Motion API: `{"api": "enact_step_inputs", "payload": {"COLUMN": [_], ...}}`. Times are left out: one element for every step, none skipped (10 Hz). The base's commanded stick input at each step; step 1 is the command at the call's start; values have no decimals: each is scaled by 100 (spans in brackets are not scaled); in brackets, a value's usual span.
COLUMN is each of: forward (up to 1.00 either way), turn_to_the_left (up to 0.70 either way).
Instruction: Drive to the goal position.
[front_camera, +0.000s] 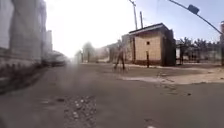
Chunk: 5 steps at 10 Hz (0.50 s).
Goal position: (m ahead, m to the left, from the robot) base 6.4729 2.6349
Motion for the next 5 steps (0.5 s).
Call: {"api": "enact_step_inputs", "payload": {"forward": [100,100,100,100,100], "turn_to_the_left": [0,0,0,0,0]}}
